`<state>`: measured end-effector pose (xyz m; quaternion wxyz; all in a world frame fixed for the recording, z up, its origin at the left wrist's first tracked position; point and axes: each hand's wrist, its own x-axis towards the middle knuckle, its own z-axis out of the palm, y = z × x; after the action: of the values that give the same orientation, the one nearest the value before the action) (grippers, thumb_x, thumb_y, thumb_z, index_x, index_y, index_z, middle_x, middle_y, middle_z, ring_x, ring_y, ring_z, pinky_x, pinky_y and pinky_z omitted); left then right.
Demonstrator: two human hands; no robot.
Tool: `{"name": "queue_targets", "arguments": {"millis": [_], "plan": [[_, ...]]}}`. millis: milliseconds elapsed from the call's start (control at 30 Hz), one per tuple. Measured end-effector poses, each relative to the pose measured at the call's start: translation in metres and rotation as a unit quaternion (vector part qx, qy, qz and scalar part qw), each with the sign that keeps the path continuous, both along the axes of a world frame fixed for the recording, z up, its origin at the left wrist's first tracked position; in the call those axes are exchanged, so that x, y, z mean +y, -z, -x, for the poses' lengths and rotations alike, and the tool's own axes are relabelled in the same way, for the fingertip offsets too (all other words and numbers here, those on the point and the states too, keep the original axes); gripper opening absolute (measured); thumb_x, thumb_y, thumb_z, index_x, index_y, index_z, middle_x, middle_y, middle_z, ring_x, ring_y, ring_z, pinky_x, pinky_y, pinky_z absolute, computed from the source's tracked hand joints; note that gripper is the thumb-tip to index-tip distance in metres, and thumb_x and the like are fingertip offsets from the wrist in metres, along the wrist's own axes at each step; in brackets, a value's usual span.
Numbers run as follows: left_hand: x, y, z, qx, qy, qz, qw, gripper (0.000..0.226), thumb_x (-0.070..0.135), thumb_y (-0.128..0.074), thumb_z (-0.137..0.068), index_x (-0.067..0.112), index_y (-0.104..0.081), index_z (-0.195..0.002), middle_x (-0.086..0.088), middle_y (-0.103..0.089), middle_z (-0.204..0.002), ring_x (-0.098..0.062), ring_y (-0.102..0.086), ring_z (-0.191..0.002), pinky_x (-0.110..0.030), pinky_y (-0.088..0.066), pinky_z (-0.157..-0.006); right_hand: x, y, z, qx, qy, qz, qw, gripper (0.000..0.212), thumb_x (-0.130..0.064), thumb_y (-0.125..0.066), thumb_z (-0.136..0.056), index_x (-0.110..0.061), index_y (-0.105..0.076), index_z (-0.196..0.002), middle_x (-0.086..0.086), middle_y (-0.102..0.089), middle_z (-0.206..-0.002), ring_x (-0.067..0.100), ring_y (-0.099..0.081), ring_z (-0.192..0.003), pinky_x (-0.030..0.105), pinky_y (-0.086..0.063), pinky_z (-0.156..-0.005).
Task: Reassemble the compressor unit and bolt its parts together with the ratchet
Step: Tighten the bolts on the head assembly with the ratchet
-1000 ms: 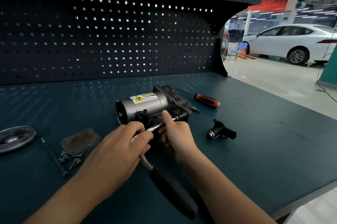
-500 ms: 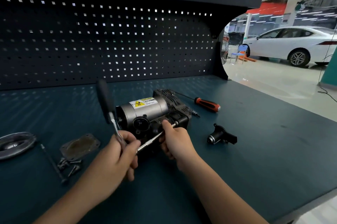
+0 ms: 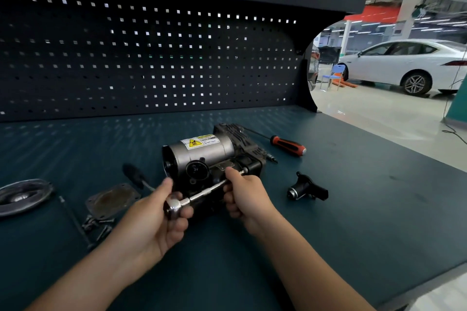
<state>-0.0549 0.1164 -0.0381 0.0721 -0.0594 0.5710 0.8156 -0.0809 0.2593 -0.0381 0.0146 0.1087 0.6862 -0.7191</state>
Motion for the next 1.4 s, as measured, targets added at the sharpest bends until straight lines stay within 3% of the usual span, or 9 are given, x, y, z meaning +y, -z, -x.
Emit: {"name": "queue_targets", "arguments": {"millis": [167, 267, 333, 400, 567, 633, 800, 1000, 1400], "plan": [[-0.011, -0.001, 0.0, 0.243, 0.027, 0.277, 0.929, 0.017, 0.027, -0.042, -0.096, 0.018, -0.043, -0.082, 0.002, -0.058, -0.051, -0.007, -0.048, -0.036, -0.013, -0.036, -0.038, -0.001, 0.0, 0.002, 0.009, 0.012, -0.027, 1.0, 0.043, -0.03, -0.039, -0.096, -0.011, -0.044, -0.058, -0.007, -0.036, -0.03, 0.006, -0.029, -0.024, 0.01, -0.018, -0.031], [-0.026, -0.002, 0.006, 0.503, 0.013, 0.648, 0.572, 0.013, 0.038, -0.044, -0.092, 0.031, -0.04, -0.082, 0.01, -0.043, -0.048, -0.001, -0.052, -0.042, -0.014, -0.032, -0.036, -0.001, 0.001, 0.002, 0.027, 0.031, -0.049, 0.998, 0.05, -0.034, -0.042, -0.096, -0.011, -0.046, -0.052, -0.007, -0.039, -0.029, 0.005, -0.033, -0.023, 0.01, -0.021, -0.03], [-0.032, -0.004, 0.01, 0.533, 0.034, 0.708, 0.462, 0.017, 0.044, -0.033, -0.092, 0.03, -0.039, -0.085, 0.011, -0.045, -0.058, -0.004, -0.051, -0.042, -0.016, -0.032, -0.034, -0.002, 0.0, 0.002, 0.033, 0.034, -0.044, 0.998, 0.05, -0.036, -0.045, -0.095, -0.01, -0.046, -0.052, -0.007, -0.039, -0.029, 0.005, -0.032, -0.024, 0.009, -0.022, -0.031], [-0.032, 0.001, 0.007, 0.515, 0.05, 0.693, 0.502, 0.022, 0.046, -0.027, -0.094, 0.03, -0.039, -0.085, 0.011, -0.048, -0.06, 0.0, -0.049, -0.043, -0.016, -0.036, -0.037, -0.003, -0.001, 0.001, 0.025, 0.028, -0.027, 0.999, 0.045, -0.03, -0.044, -0.095, -0.011, -0.044, -0.055, -0.006, -0.035, -0.03, 0.006, -0.028, -0.024, 0.01, -0.019, -0.031], [0.001, 0.005, -0.006, 0.212, 0.011, 0.259, 0.942, 0.021, 0.028, -0.038, -0.099, 0.019, -0.044, -0.081, 0.003, -0.054, -0.047, -0.01, -0.047, -0.033, -0.018, -0.038, -0.037, -0.002, -0.001, 0.002, 0.001, 0.011, -0.002, 1.0, 0.035, -0.023, -0.039, -0.094, -0.015, -0.036, -0.059, -0.007, -0.029, -0.034, 0.007, -0.022, -0.025, 0.01, -0.014, -0.034], [0.007, 0.0, -0.001, 0.033, -0.004, 0.029, 0.999, 0.026, 0.032, -0.04, -0.098, 0.014, -0.045, -0.081, -0.002, -0.049, -0.041, -0.011, -0.04, -0.027, -0.015, -0.032, -0.029, -0.002, -0.001, 0.002, 0.001, 0.009, 0.006, 1.0, 0.037, -0.025, -0.038, -0.095, -0.015, -0.038, -0.059, -0.008, -0.029, -0.032, 0.007, -0.023, -0.025, 0.01, -0.015, -0.034], [-0.006, -0.003, 0.005, 0.138, 0.0, 0.209, 0.968, 0.014, 0.019, -0.044, -0.097, 0.018, -0.045, -0.083, 0.001, -0.053, -0.044, -0.009, -0.044, -0.034, -0.021, -0.037, -0.037, -0.001, -0.001, 0.002, 0.02, 0.005, -0.062, 0.998, 0.049, -0.035, -0.036, -0.097, -0.012, -0.044, -0.055, -0.008, -0.038, -0.03, 0.007, -0.034, -0.027, 0.013, -0.024, -0.034], [-0.027, -0.005, 0.016, 0.403, 0.012, 0.574, 0.712, 0.018, 0.033, -0.046, -0.078, 0.036, -0.049, -0.096, 0.023, -0.058, -0.077, -0.002, -0.053, -0.073, -0.02, -0.042, -0.061, 0.039, -0.008, 0.013, 0.161, 0.21, -0.349, 0.899, 0.039, -0.035, -0.046, -0.092, -0.014, -0.049, -0.06, 0.004, -0.054, -0.064, 0.026, -0.051, -0.073, 0.029, -0.034, -0.063], [-0.003, 0.006, 0.012, 0.373, -0.071, 0.44, 0.814, 0.036, 0.04, -0.068, -0.075, 0.063, -0.043, -0.087, 0.031, -0.049, -0.096, -0.007, -0.053, -0.092, -0.025, -0.039, -0.081, 0.073, 0.009, 0.04, 0.166, 0.051, -0.232, 0.957, 0.037, -0.021, -0.038, -0.096, -0.016, -0.058, -0.127, -0.005, -0.056, -0.13, 0.01, -0.041, -0.127, 0.017, -0.027, -0.094]]}}
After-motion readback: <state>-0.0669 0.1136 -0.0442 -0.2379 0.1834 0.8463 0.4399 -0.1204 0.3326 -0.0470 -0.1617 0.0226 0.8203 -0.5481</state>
